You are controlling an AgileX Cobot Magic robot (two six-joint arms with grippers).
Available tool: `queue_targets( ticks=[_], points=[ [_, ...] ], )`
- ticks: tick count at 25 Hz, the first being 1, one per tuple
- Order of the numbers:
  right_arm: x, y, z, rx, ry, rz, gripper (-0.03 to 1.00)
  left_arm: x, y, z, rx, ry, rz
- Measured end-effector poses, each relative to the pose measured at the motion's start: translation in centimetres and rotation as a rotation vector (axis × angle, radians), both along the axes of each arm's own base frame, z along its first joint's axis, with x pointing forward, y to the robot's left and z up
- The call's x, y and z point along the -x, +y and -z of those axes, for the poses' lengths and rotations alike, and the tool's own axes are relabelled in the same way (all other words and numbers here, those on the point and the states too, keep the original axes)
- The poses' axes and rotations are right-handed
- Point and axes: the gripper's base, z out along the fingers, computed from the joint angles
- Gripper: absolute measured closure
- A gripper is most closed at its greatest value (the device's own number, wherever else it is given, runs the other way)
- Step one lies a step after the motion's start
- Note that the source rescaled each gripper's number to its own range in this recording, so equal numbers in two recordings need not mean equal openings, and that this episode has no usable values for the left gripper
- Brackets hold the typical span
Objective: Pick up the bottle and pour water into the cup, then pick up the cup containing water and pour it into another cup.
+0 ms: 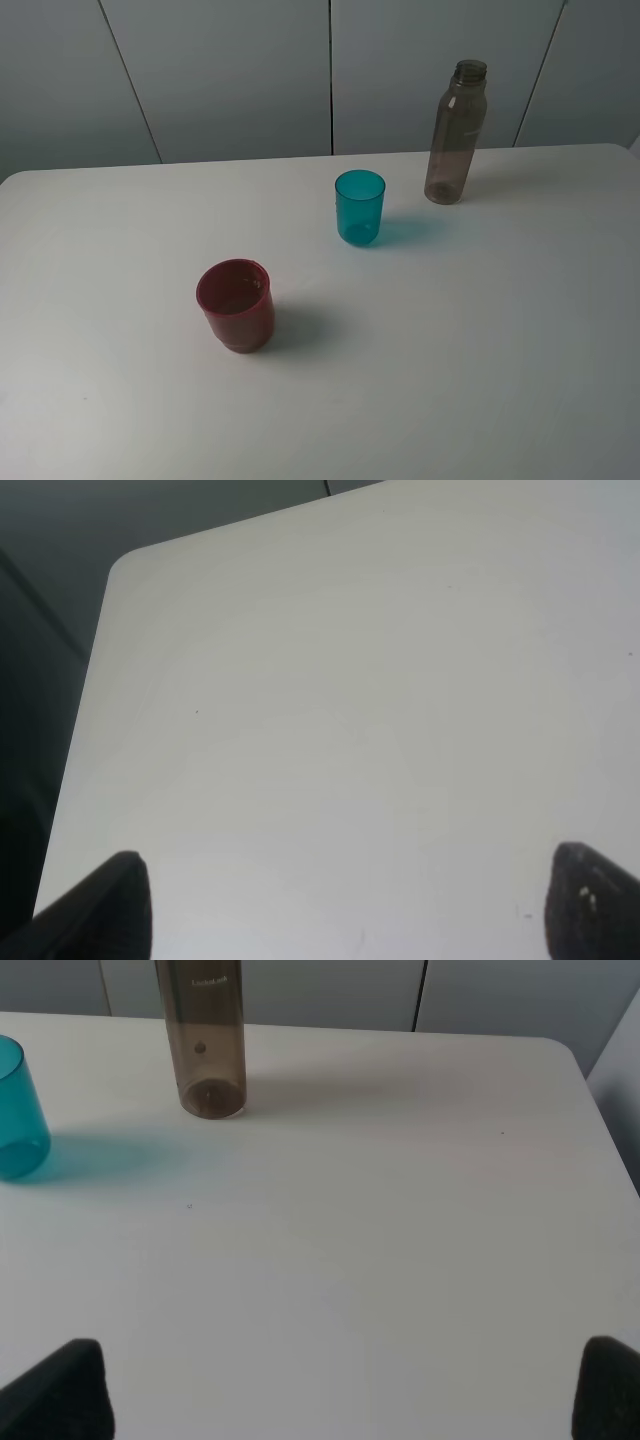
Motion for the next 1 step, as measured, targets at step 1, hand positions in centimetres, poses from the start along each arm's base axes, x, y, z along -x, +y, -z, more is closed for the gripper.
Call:
queue_targets(
  ticks=[1],
  points=[
    [0.0,0.0,0.0,0.0,0.0,0.0,-0.03,0.0,0.0,0.0,0.0,0.0,0.0]
  ],
)
